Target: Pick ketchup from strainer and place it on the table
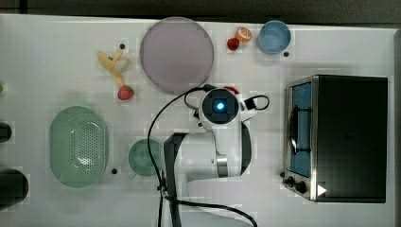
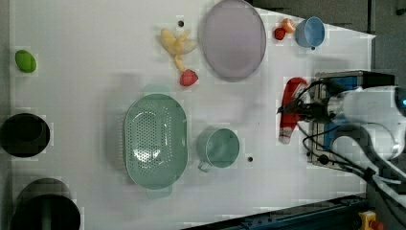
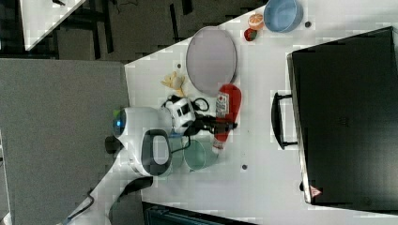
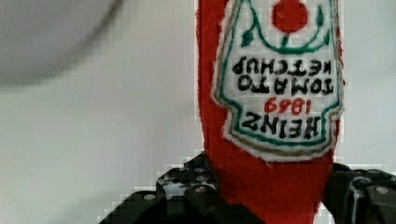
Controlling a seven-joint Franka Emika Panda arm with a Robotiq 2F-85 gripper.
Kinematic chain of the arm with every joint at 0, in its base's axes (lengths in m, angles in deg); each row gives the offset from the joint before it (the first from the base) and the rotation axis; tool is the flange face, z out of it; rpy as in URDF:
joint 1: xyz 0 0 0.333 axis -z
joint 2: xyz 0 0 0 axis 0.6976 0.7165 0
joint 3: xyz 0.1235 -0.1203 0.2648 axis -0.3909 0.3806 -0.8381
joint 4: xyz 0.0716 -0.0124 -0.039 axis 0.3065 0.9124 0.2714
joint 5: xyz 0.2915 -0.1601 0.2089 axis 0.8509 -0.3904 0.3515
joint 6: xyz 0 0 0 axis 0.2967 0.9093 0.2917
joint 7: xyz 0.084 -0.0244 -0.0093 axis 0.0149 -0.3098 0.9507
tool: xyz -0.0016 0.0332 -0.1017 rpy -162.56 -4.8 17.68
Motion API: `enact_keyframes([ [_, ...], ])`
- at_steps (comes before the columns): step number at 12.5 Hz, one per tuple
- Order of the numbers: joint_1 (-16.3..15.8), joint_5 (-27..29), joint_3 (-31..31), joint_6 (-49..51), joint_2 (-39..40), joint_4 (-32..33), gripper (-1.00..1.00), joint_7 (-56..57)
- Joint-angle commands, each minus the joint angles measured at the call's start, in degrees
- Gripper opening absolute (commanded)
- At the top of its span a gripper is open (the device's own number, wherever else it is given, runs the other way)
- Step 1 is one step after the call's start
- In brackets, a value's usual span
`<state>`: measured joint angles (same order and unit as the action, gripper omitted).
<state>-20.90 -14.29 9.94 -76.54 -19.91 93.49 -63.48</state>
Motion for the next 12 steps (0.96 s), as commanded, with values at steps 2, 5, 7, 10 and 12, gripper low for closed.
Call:
enact_keyframes([
  [2,-0.34,0.26,-0.47,-3.02,2.35,0.59,0.27,2.49],
  [5,-0.13,0.25,-0.33,-6.02,4.37,0.65,0.9,2.5],
  [7,-0.12,0.26,-0.52,-5.68,3.27,-0.1,1.0,2.46],
  [10,-0.23,0.66,-0.79,-2.72,-1.43,-3.79,1.0,1.07],
  [12,-0.28,3.63,-0.9,2.52,-4.51,-7.62,1.0,-2.23],
])
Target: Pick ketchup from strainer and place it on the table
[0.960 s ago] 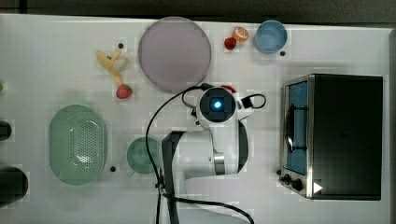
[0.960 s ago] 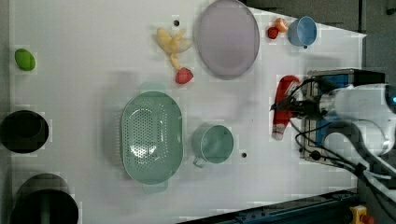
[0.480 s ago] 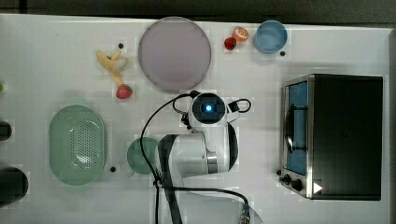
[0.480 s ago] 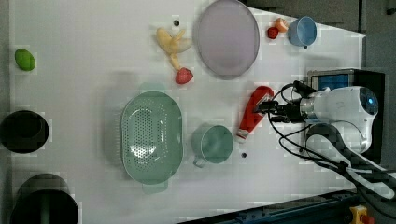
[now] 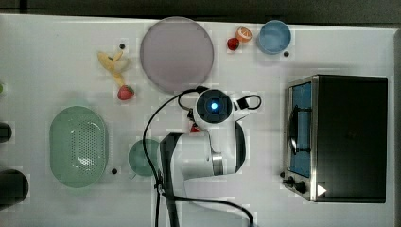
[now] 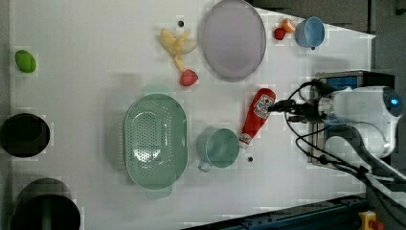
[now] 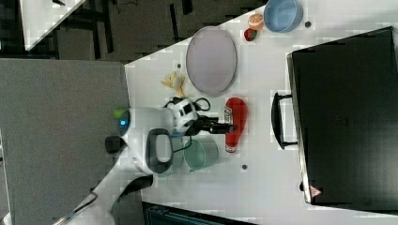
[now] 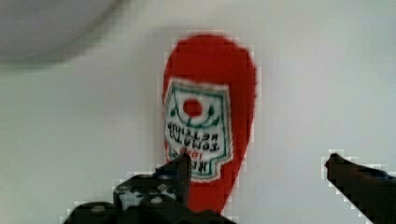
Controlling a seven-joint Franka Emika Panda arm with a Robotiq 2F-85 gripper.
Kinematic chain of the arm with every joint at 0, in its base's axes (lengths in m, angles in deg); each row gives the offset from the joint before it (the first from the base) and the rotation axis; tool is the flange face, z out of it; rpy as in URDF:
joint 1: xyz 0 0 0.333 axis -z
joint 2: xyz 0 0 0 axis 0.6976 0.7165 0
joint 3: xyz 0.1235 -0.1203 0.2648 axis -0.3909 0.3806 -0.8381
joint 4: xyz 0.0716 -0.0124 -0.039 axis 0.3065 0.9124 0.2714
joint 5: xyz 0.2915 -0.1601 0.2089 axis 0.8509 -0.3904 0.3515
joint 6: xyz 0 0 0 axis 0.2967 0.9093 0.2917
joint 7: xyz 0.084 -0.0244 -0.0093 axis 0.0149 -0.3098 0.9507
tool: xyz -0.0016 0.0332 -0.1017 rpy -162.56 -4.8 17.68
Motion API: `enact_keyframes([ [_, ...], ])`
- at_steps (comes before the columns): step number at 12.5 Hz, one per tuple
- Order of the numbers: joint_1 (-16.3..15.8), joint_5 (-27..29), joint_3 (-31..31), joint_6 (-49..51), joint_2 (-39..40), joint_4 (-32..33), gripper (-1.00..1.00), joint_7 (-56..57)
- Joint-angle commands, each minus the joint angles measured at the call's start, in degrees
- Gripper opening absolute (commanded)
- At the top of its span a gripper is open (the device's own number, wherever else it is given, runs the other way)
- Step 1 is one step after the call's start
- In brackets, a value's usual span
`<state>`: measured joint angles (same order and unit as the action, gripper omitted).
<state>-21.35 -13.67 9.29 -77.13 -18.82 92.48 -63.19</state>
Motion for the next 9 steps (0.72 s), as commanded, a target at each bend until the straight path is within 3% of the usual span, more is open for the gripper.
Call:
enact_keyframes([
  [1,0.16,5.6,-0.35,6.78,-6.9,-8.93,1.0,-3.51],
  [4,0.19,13.14,-0.59,18.78,-9.77,-18.15,1.0,-5.49],
  [9,-0.01,12.98,-0.76,35.7,-10.38,-34.33,1.0,-11.47],
])
